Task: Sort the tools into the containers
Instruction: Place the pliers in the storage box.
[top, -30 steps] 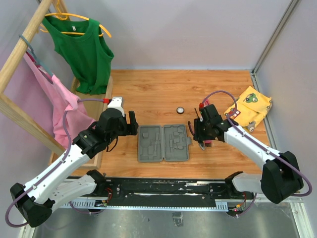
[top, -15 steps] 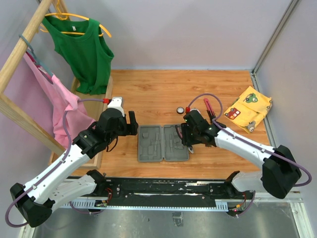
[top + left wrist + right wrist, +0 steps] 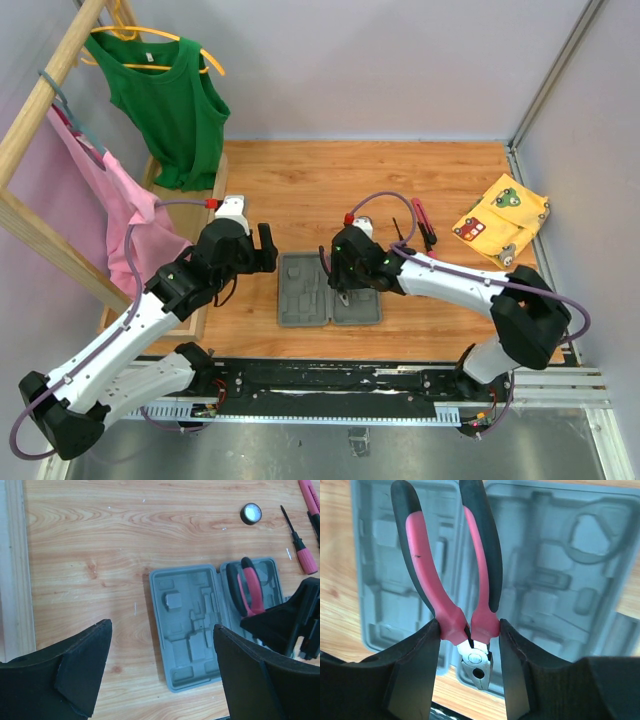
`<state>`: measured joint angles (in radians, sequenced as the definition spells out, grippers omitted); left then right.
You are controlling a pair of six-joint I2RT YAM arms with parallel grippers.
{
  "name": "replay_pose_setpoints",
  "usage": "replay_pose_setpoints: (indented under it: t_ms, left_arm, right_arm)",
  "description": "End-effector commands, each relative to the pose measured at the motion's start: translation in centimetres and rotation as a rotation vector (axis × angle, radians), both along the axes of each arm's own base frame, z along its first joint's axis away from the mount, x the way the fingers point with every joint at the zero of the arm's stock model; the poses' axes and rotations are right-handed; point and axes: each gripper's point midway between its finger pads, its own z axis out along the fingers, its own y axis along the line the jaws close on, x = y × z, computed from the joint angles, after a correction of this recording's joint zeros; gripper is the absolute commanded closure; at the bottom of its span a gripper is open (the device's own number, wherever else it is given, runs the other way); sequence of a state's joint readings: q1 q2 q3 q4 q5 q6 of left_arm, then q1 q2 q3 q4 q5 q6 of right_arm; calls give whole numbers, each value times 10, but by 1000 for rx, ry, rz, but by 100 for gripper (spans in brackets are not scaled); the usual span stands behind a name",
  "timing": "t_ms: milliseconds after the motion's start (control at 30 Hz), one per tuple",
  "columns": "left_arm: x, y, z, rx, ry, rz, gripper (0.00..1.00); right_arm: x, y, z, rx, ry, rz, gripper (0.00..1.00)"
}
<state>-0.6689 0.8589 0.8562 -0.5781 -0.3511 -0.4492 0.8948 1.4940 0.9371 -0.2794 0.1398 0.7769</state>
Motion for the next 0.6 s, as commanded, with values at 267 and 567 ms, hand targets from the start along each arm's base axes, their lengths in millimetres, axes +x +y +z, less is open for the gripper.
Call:
replay_pose_setpoints:
  t_ms: [267,567]
  left_arm:
    - [1,25,24,-25,-101,113,10]
    - [1,25,23,-23,-97,111,10]
  right_arm:
    - [13,93,21,302,10,-134,86]
    - [8,117,14,330,54,-160,85]
